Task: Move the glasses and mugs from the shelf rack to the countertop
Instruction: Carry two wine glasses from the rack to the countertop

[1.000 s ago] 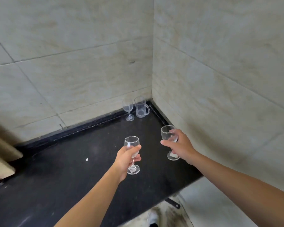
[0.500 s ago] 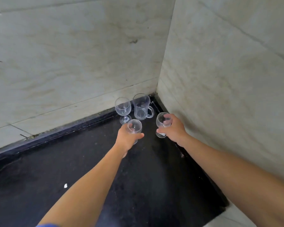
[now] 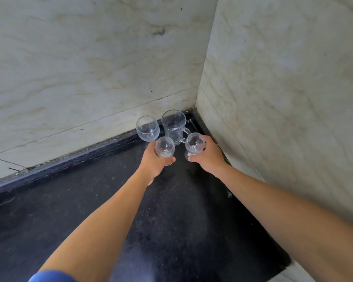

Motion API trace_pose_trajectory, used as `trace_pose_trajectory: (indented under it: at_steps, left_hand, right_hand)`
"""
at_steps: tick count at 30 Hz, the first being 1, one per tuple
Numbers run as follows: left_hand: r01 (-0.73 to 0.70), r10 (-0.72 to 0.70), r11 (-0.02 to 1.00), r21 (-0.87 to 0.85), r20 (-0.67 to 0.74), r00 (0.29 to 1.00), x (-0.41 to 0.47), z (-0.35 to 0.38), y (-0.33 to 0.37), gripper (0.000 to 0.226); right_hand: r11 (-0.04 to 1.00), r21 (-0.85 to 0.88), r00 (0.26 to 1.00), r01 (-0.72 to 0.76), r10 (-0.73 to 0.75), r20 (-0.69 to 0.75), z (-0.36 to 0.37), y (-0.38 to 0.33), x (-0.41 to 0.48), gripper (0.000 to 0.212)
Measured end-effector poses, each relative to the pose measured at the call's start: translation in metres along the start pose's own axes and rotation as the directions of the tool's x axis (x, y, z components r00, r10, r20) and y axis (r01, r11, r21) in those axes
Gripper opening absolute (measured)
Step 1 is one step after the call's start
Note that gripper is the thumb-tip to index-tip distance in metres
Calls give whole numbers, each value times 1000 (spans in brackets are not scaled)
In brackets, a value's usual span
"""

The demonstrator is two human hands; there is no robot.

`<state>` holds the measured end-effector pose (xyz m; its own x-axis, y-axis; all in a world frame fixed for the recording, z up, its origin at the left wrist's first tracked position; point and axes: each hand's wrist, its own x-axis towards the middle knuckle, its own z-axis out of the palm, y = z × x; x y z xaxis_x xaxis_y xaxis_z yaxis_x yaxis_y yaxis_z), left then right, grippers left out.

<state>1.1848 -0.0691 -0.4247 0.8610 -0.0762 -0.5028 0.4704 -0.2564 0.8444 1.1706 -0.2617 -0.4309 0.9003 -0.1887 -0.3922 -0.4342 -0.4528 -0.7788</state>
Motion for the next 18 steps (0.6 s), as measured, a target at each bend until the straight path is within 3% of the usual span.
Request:
trace_pose_trajectory:
  at_steps: [3, 7, 13, 18]
  left_hand:
    - [76, -72, 994, 73, -60, 996, -18, -4, -5, 64]
    - [165, -151, 977, 137, -106, 983, -66, -15, -18, 47]
    - [210, -161, 957, 203, -231, 959, -184, -39, -59, 32]
    - [305, -197, 931, 199, -429, 881, -317, -71, -118, 34]
  right_hand:
    - [993, -65, 994, -97, 100, 34, -3, 9, -12, 79]
    - [947, -308, 973, -88, 148, 176, -5, 17, -47, 56]
    - [768, -563, 898, 306, -35, 440, 32, 1, -116, 38]
    - [535, -557, 728, 635, -173, 663, 95, -21, -192, 33]
